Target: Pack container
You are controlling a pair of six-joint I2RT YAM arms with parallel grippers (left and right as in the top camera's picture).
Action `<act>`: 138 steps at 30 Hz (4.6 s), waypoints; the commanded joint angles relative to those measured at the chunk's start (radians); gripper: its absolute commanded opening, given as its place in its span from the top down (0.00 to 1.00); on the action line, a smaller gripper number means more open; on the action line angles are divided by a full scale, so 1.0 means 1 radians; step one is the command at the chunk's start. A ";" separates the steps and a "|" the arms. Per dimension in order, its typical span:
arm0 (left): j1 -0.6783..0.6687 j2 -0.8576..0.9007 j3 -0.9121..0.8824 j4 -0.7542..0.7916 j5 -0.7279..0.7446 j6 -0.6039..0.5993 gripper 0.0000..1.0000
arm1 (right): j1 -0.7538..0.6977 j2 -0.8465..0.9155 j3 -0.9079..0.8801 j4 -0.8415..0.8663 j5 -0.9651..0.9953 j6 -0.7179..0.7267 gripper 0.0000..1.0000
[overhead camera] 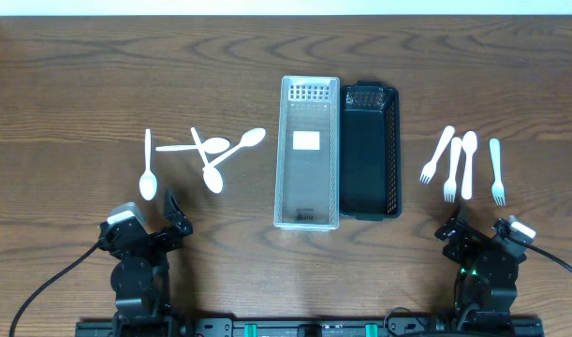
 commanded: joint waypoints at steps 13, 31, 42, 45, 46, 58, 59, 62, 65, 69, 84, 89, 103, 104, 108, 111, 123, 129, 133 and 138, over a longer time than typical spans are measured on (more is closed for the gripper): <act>-0.005 -0.005 -0.027 -0.006 -0.012 0.010 0.02 | 0.008 -0.009 -0.009 0.000 0.002 -0.014 0.01; -0.005 -0.005 -0.027 -0.006 -0.012 0.010 0.02 | 0.008 -0.009 -0.009 0.000 0.002 -0.014 0.01; -0.005 -0.005 -0.027 -0.006 -0.012 0.010 0.02 | 0.008 -0.009 -0.009 0.000 0.002 -0.013 0.01; -0.005 -0.005 -0.027 -0.006 -0.012 0.010 0.02 | 0.008 -0.009 -0.009 0.000 0.002 -0.013 0.01; -0.005 -0.005 -0.027 -0.006 -0.012 0.010 0.02 | 0.008 -0.009 -0.009 0.000 0.002 -0.013 0.01; -0.005 -0.005 -0.027 0.024 -0.009 0.007 0.02 | 0.008 -0.009 -0.009 0.101 -0.113 0.038 0.01; -0.005 -0.005 -0.027 0.023 0.007 0.003 0.02 | 0.008 -0.009 -0.009 0.108 -0.135 0.048 0.01; -0.005 -0.005 -0.025 0.020 0.079 0.002 0.02 | 0.008 -0.009 -0.009 0.146 -0.203 0.067 0.01; -0.005 -0.002 -0.015 0.020 0.127 0.002 0.02 | 0.008 -0.009 -0.008 0.231 -0.346 0.050 0.01; -0.005 0.049 0.060 -0.008 0.155 0.002 0.02 | 0.008 0.031 0.016 0.293 -0.435 -0.048 0.01; -0.005 0.789 0.652 -0.181 0.154 0.018 0.02 | -0.039 0.882 0.697 0.006 -0.397 -0.240 0.01; -0.005 0.978 0.810 -0.254 0.154 0.018 0.02 | -0.112 1.176 0.970 -0.150 -0.397 -0.320 0.01; -0.005 1.106 0.844 -0.321 0.153 0.018 0.02 | -0.291 1.553 1.136 -0.145 -0.393 -0.399 0.01; -0.005 1.107 0.844 -0.322 0.153 0.018 0.02 | -0.302 1.575 1.136 -0.138 -0.388 -0.399 0.01; -0.005 1.107 0.844 -0.322 0.153 0.018 0.02 | -0.348 1.669 1.136 -0.154 -0.356 -0.397 0.01; -0.005 1.107 0.844 -0.322 0.153 0.018 0.02 | -0.375 1.744 1.136 -0.166 -0.356 -0.395 0.01; -0.005 1.107 0.844 -0.322 0.154 0.018 0.02 | -0.462 1.927 1.136 -0.142 -0.348 -0.410 0.27; -0.005 1.107 0.844 -0.322 0.153 0.017 0.02 | -0.462 1.998 1.135 -0.140 -0.361 -0.410 0.40; -0.005 1.107 0.844 -0.322 0.153 0.017 0.02 | -0.460 2.016 1.135 -0.143 -0.360 -0.410 0.51; -0.005 1.107 0.844 -0.322 0.153 0.018 0.02 | -0.460 2.016 1.135 -0.157 -0.359 -0.410 0.83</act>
